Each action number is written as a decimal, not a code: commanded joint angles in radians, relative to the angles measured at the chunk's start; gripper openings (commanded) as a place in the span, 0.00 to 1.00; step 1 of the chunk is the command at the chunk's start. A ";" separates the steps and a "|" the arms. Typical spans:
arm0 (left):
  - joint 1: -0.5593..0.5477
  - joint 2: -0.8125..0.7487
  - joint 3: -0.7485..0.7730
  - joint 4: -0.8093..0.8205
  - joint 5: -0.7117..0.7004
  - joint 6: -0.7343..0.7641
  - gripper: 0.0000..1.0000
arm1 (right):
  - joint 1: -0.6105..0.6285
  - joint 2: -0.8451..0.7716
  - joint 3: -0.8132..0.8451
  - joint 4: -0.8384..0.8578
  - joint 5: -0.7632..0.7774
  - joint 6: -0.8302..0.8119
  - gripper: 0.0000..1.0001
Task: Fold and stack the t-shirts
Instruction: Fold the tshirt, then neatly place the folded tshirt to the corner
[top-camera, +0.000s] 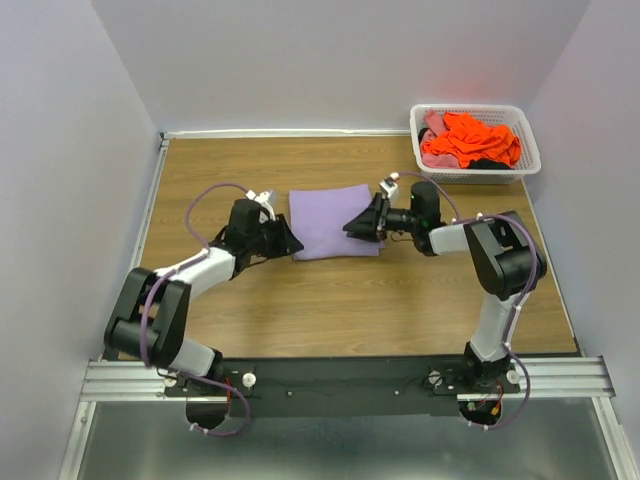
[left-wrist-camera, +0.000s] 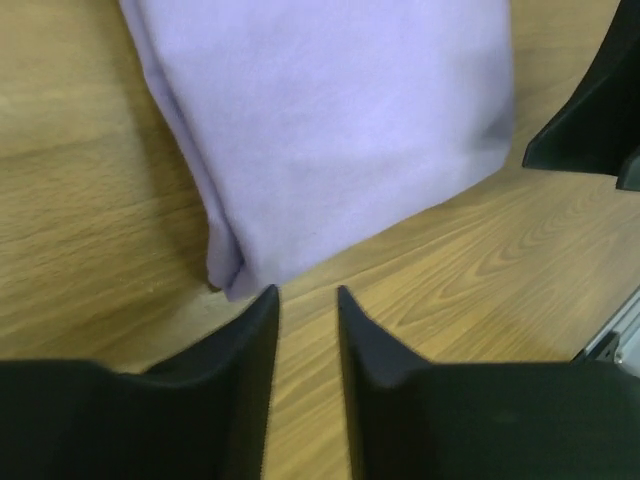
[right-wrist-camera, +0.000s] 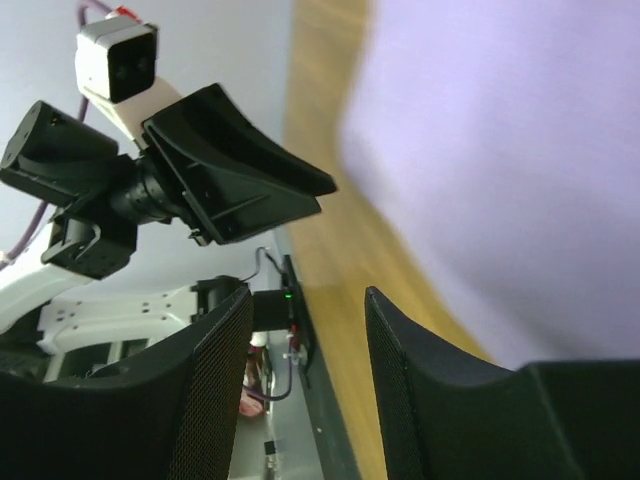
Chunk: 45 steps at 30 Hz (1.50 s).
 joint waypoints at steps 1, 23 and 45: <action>0.007 -0.156 0.025 -0.042 -0.100 0.021 0.49 | 0.101 -0.050 0.121 0.012 0.040 0.060 0.56; 0.079 -0.471 0.053 -0.280 -0.373 0.238 0.74 | 0.205 0.064 0.406 -0.600 0.287 -0.310 0.64; 0.080 -0.275 0.080 -0.271 -0.391 0.311 0.75 | 0.132 -0.093 0.431 -1.163 0.883 -0.504 0.82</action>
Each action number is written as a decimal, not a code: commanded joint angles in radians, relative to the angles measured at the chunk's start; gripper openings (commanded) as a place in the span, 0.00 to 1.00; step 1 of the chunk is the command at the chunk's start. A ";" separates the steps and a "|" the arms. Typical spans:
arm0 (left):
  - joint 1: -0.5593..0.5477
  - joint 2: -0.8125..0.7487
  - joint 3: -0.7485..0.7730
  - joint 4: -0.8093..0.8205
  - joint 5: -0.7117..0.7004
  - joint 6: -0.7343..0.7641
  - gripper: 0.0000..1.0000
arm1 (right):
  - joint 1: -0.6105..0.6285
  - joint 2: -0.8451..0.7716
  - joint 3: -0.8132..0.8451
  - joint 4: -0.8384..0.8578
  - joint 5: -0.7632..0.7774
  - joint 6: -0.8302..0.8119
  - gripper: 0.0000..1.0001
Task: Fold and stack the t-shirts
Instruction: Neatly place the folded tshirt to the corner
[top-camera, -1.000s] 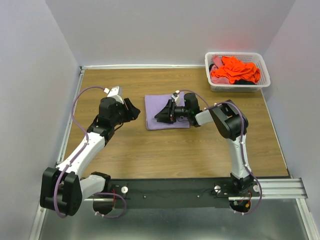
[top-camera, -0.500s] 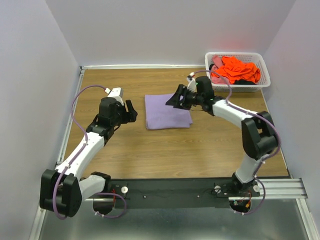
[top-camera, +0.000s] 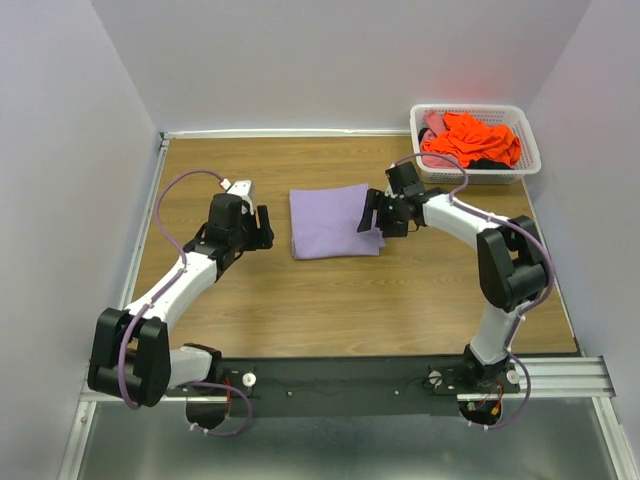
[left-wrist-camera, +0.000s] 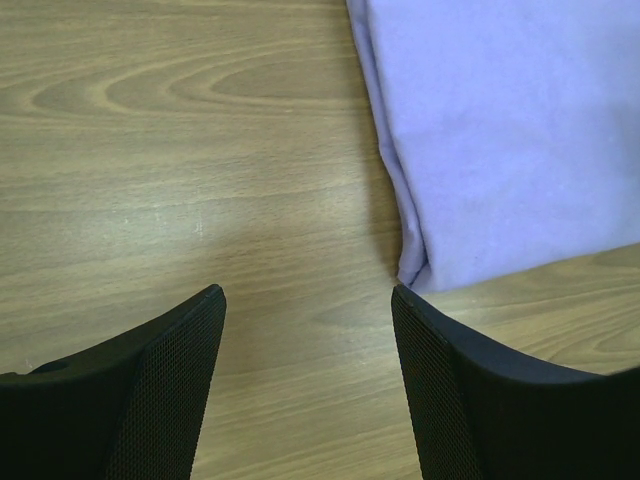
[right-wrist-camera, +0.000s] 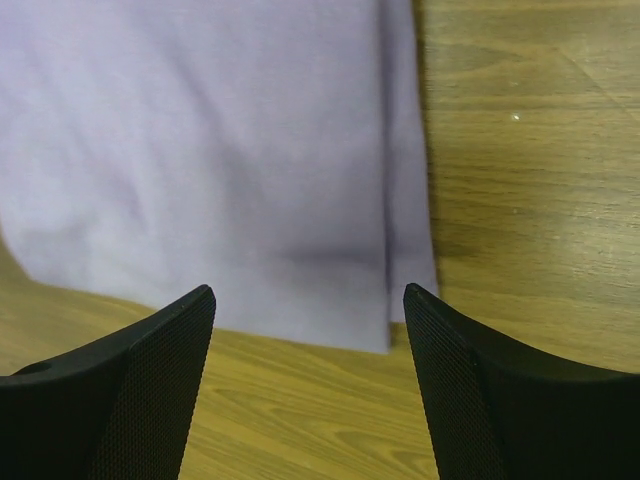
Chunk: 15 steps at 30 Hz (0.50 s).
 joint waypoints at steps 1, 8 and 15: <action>0.008 -0.007 0.027 0.008 -0.044 0.025 0.74 | 0.007 0.067 0.050 -0.060 0.066 0.001 0.82; 0.006 -0.005 0.031 0.005 -0.042 0.023 0.74 | 0.012 0.154 0.114 -0.060 0.034 0.001 0.77; 0.006 -0.014 0.033 0.002 -0.042 0.023 0.74 | 0.021 0.190 0.121 -0.062 0.005 -0.015 0.65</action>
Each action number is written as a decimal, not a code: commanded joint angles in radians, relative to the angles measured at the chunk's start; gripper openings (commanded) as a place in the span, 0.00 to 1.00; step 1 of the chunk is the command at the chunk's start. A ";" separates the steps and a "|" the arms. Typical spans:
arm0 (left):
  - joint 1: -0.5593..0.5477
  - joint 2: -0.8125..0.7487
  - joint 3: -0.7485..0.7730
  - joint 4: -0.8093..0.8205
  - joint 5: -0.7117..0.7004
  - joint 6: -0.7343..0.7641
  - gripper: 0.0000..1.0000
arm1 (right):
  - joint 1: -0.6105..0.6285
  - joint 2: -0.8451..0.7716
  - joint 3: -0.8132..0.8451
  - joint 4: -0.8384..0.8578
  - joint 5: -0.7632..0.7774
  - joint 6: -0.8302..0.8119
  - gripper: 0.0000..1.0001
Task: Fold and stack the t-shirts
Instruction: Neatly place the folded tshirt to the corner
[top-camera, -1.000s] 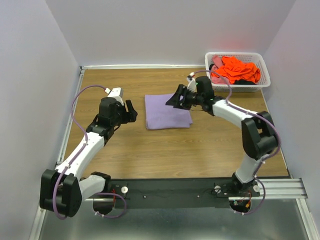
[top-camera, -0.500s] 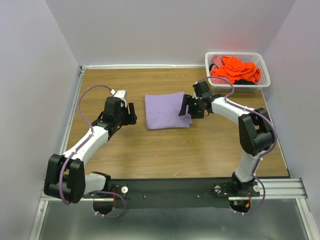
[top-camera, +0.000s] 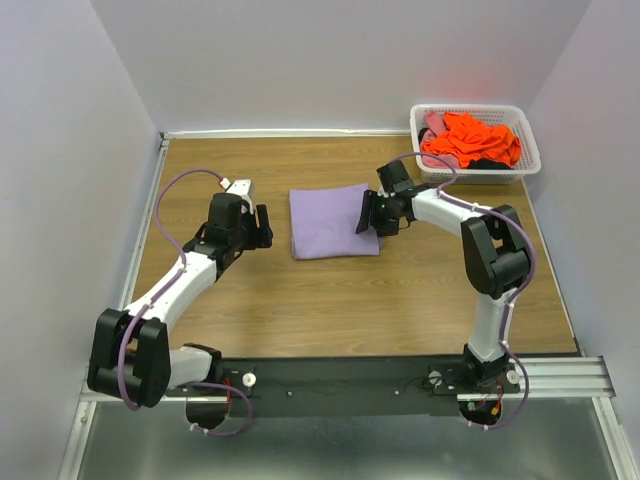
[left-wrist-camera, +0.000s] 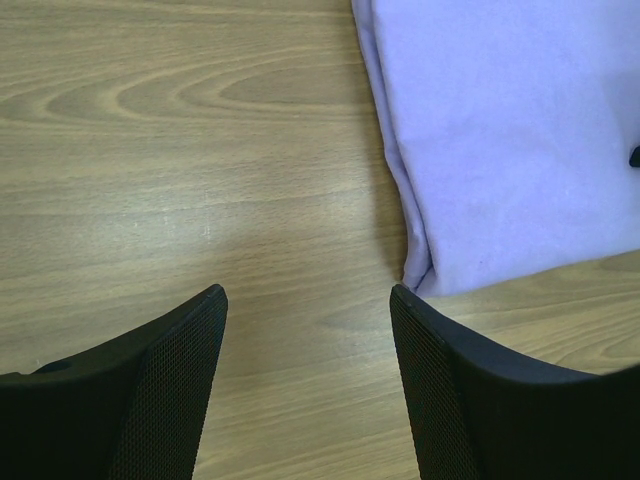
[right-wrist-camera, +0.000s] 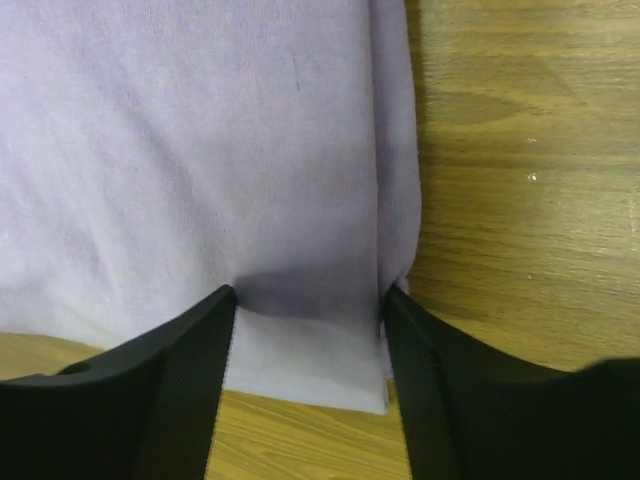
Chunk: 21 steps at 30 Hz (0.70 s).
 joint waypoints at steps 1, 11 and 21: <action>0.006 -0.019 0.028 0.003 -0.026 0.015 0.74 | 0.009 0.032 0.000 -0.024 -0.012 -0.020 0.59; 0.008 -0.039 0.030 -0.001 -0.018 0.017 0.74 | -0.050 -0.031 -0.085 -0.081 0.183 -0.103 0.00; 0.014 -0.131 0.028 -0.020 -0.073 0.013 0.74 | -0.208 -0.170 -0.276 -0.134 0.531 -0.299 0.00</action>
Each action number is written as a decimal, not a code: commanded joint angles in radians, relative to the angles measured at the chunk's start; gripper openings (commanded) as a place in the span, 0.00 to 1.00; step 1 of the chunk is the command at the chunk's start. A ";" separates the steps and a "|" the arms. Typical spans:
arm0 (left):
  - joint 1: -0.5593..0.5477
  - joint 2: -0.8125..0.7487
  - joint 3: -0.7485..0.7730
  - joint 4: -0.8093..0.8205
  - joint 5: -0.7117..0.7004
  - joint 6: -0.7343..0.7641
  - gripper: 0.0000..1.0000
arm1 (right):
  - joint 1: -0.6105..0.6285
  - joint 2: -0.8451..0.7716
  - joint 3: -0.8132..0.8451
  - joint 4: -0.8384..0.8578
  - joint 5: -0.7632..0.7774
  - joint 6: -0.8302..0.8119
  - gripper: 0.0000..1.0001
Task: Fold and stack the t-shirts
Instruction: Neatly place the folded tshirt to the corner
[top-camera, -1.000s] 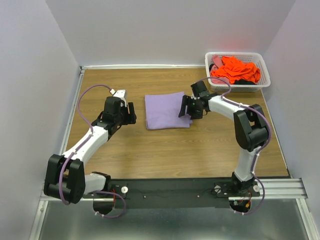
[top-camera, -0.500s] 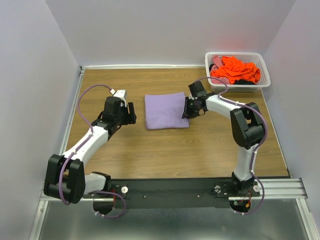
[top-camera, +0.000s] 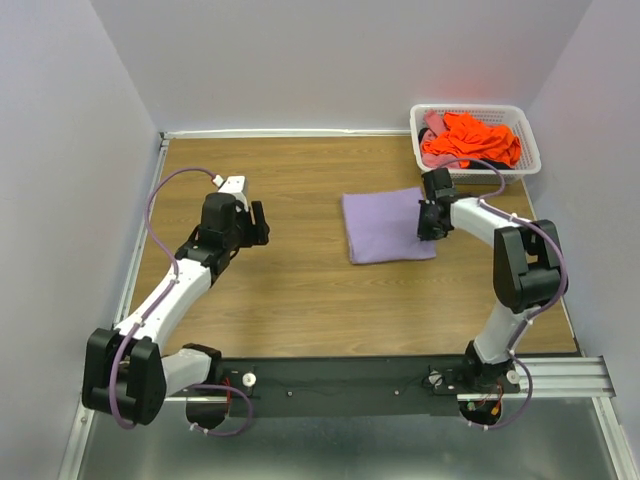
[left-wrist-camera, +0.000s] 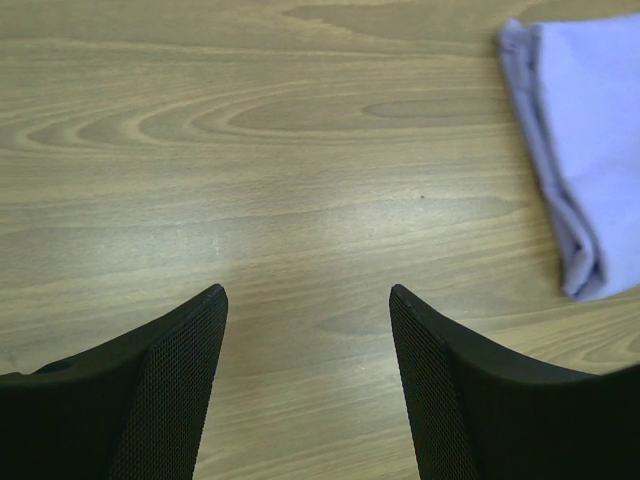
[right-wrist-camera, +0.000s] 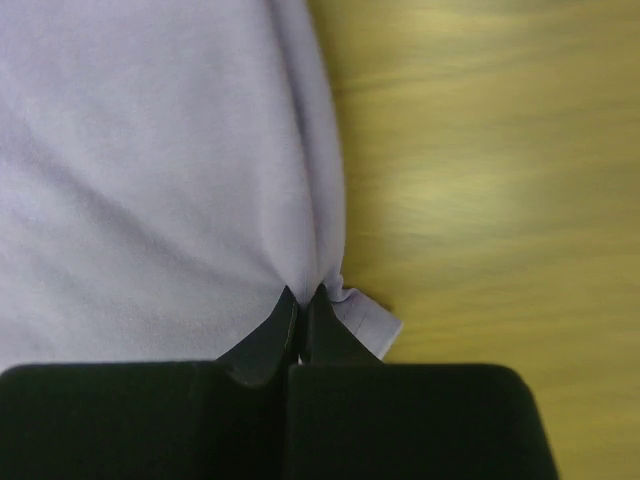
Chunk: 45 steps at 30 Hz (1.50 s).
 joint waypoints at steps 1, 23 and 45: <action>0.011 -0.066 0.026 -0.011 -0.071 0.008 0.74 | -0.029 -0.033 -0.097 -0.100 0.312 -0.145 0.00; 0.011 -0.098 0.008 -0.009 -0.122 -0.005 0.73 | -0.511 0.209 0.194 0.008 0.489 -0.343 0.01; 0.021 -0.067 0.017 -0.003 -0.111 -0.001 0.73 | -0.578 0.153 0.349 0.012 0.612 -0.319 0.50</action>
